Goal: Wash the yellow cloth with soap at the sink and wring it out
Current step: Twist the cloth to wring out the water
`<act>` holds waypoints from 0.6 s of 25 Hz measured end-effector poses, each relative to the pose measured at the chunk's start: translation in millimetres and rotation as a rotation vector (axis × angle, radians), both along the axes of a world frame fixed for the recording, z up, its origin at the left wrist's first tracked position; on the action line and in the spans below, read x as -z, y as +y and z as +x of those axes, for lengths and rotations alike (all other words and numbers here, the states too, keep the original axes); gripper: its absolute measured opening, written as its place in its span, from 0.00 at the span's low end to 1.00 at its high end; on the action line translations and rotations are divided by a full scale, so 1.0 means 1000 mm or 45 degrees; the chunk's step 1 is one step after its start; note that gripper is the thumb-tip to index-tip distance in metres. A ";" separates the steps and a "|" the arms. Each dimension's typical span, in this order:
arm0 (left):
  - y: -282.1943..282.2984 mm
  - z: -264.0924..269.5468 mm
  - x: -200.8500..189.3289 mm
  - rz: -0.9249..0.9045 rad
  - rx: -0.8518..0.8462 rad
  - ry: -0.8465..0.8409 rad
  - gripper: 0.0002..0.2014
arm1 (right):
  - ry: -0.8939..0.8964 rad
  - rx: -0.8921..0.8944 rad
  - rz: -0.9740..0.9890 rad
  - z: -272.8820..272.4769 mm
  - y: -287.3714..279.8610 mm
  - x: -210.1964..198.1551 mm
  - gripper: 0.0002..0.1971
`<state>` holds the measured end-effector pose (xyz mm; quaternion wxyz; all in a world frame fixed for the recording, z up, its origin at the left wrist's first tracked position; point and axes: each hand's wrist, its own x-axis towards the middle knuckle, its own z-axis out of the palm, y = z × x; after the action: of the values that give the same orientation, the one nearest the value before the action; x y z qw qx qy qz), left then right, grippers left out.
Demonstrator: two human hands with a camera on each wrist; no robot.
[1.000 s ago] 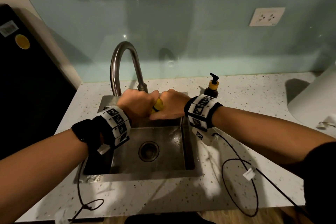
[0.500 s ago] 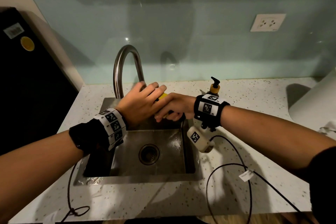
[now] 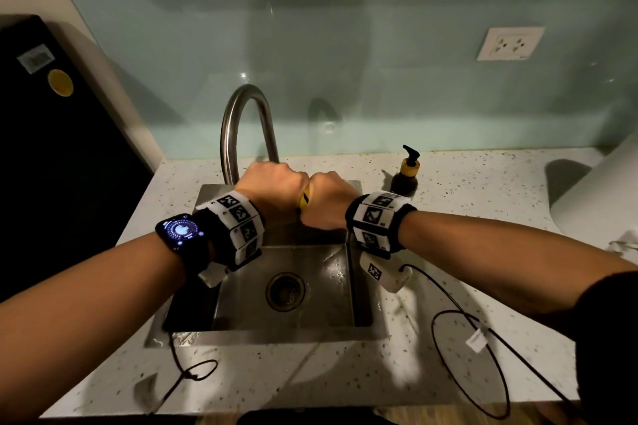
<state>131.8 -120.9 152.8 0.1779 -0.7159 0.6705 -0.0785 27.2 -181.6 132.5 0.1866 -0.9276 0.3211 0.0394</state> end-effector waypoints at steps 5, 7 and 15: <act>0.002 0.004 0.007 -0.064 -0.257 0.412 0.12 | 0.009 0.025 -0.160 0.001 -0.003 -0.002 0.04; 0.004 0.003 0.009 -0.093 -0.355 0.594 0.09 | -0.006 -0.033 -0.198 -0.004 -0.004 -0.004 0.04; 0.009 0.003 0.020 -0.059 -0.506 0.971 0.06 | 0.064 -0.243 -0.402 -0.010 -0.002 -0.007 0.04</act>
<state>134.6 -111.8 133.0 -0.0871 -0.8127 0.5355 0.2125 16.9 -183.4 139.7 0.0260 -0.9703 0.2386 0.0292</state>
